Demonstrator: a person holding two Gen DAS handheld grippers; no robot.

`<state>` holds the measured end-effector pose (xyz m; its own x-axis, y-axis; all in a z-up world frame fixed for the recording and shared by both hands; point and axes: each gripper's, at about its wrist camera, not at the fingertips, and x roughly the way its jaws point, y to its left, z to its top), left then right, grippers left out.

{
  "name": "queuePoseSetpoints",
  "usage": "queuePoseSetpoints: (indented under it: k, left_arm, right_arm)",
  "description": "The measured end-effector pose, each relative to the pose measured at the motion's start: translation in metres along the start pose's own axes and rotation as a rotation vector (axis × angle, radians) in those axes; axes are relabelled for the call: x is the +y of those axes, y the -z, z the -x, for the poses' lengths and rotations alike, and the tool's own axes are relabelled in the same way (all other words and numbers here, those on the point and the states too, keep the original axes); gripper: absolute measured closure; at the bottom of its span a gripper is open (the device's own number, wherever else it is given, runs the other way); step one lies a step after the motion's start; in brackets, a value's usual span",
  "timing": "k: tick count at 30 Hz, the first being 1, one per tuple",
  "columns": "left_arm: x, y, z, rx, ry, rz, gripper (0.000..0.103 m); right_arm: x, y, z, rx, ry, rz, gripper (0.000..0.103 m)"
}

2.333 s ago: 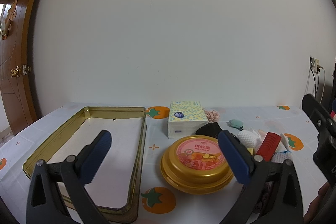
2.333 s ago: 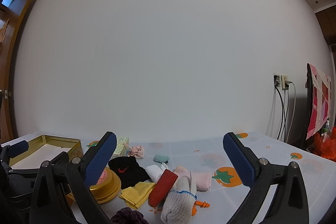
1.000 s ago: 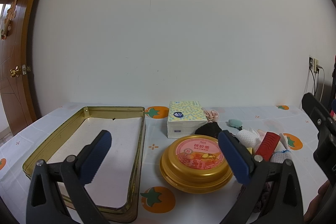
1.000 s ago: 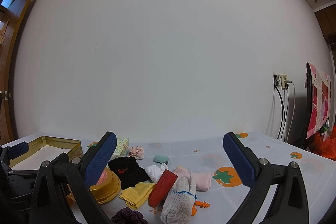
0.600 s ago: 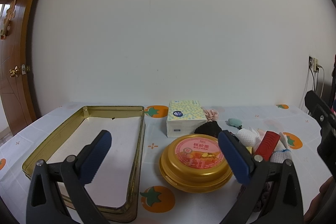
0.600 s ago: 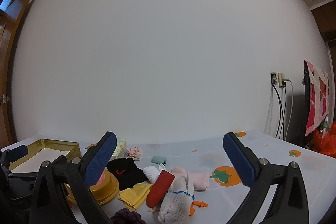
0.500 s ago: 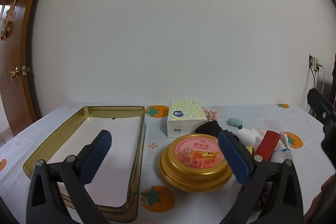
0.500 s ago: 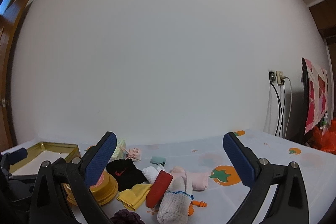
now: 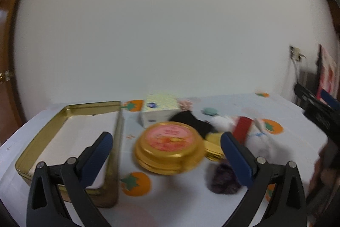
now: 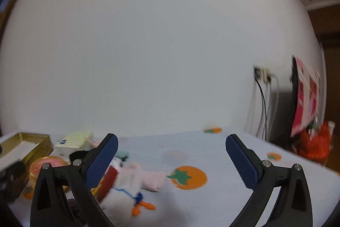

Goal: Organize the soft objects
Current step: 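Grasp the purple scrunchie with the left tool while the right tool grasps the white knit glove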

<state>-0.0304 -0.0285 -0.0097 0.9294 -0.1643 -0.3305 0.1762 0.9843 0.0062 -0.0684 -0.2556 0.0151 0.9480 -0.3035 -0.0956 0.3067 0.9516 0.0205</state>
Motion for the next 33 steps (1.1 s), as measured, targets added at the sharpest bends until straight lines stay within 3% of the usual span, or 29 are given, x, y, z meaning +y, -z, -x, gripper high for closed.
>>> queuePoseSetpoints:
  k: [3,6,12,14,18,26,30,31,33]
  left_arm:
    - [-0.021,0.002,-0.004,0.077,0.055,-0.038,0.005]
    - [-0.036,0.006,-0.016,0.179,0.121,-0.047,0.017]
    - [-0.064,0.015,-0.047,0.367,0.167,-0.064,0.036]
    - [-0.071,0.019,-0.061,0.435,0.169,-0.076,0.047]
    - [-0.076,0.026,-0.075,0.530,0.175,-0.055,0.051]
    - [-0.063,0.028,-0.083,0.545,0.229,0.022,0.067]
    - [-0.044,0.023,-0.072,0.473,0.252,0.114,0.068]
    - [-0.040,0.021,-0.065,0.432,0.254,0.131,0.068]
    - [-0.035,0.017,-0.053,0.366,0.249,0.141,0.068]
  right_arm:
    - [-0.013,0.002,-0.015,0.060,-0.005,-0.084,0.001]
    - [-0.012,0.004,-0.022,0.099,-0.003,-0.097,0.001]
    - [-0.001,0.005,-0.017,0.083,-0.033,-0.058,0.001]
    - [-0.002,0.004,-0.016,0.077,-0.035,-0.059,0.000]
    - [-0.010,0.004,-0.018,0.082,-0.028,-0.094,0.000]
    - [-0.018,0.007,-0.031,0.150,-0.046,-0.159,0.001]
    - [-0.019,0.007,-0.033,0.165,-0.071,-0.176,0.002]
    - [-0.019,0.008,-0.034,0.175,-0.088,-0.181,0.004]
    - [-0.018,0.009,-0.037,0.205,-0.122,-0.184,0.023]
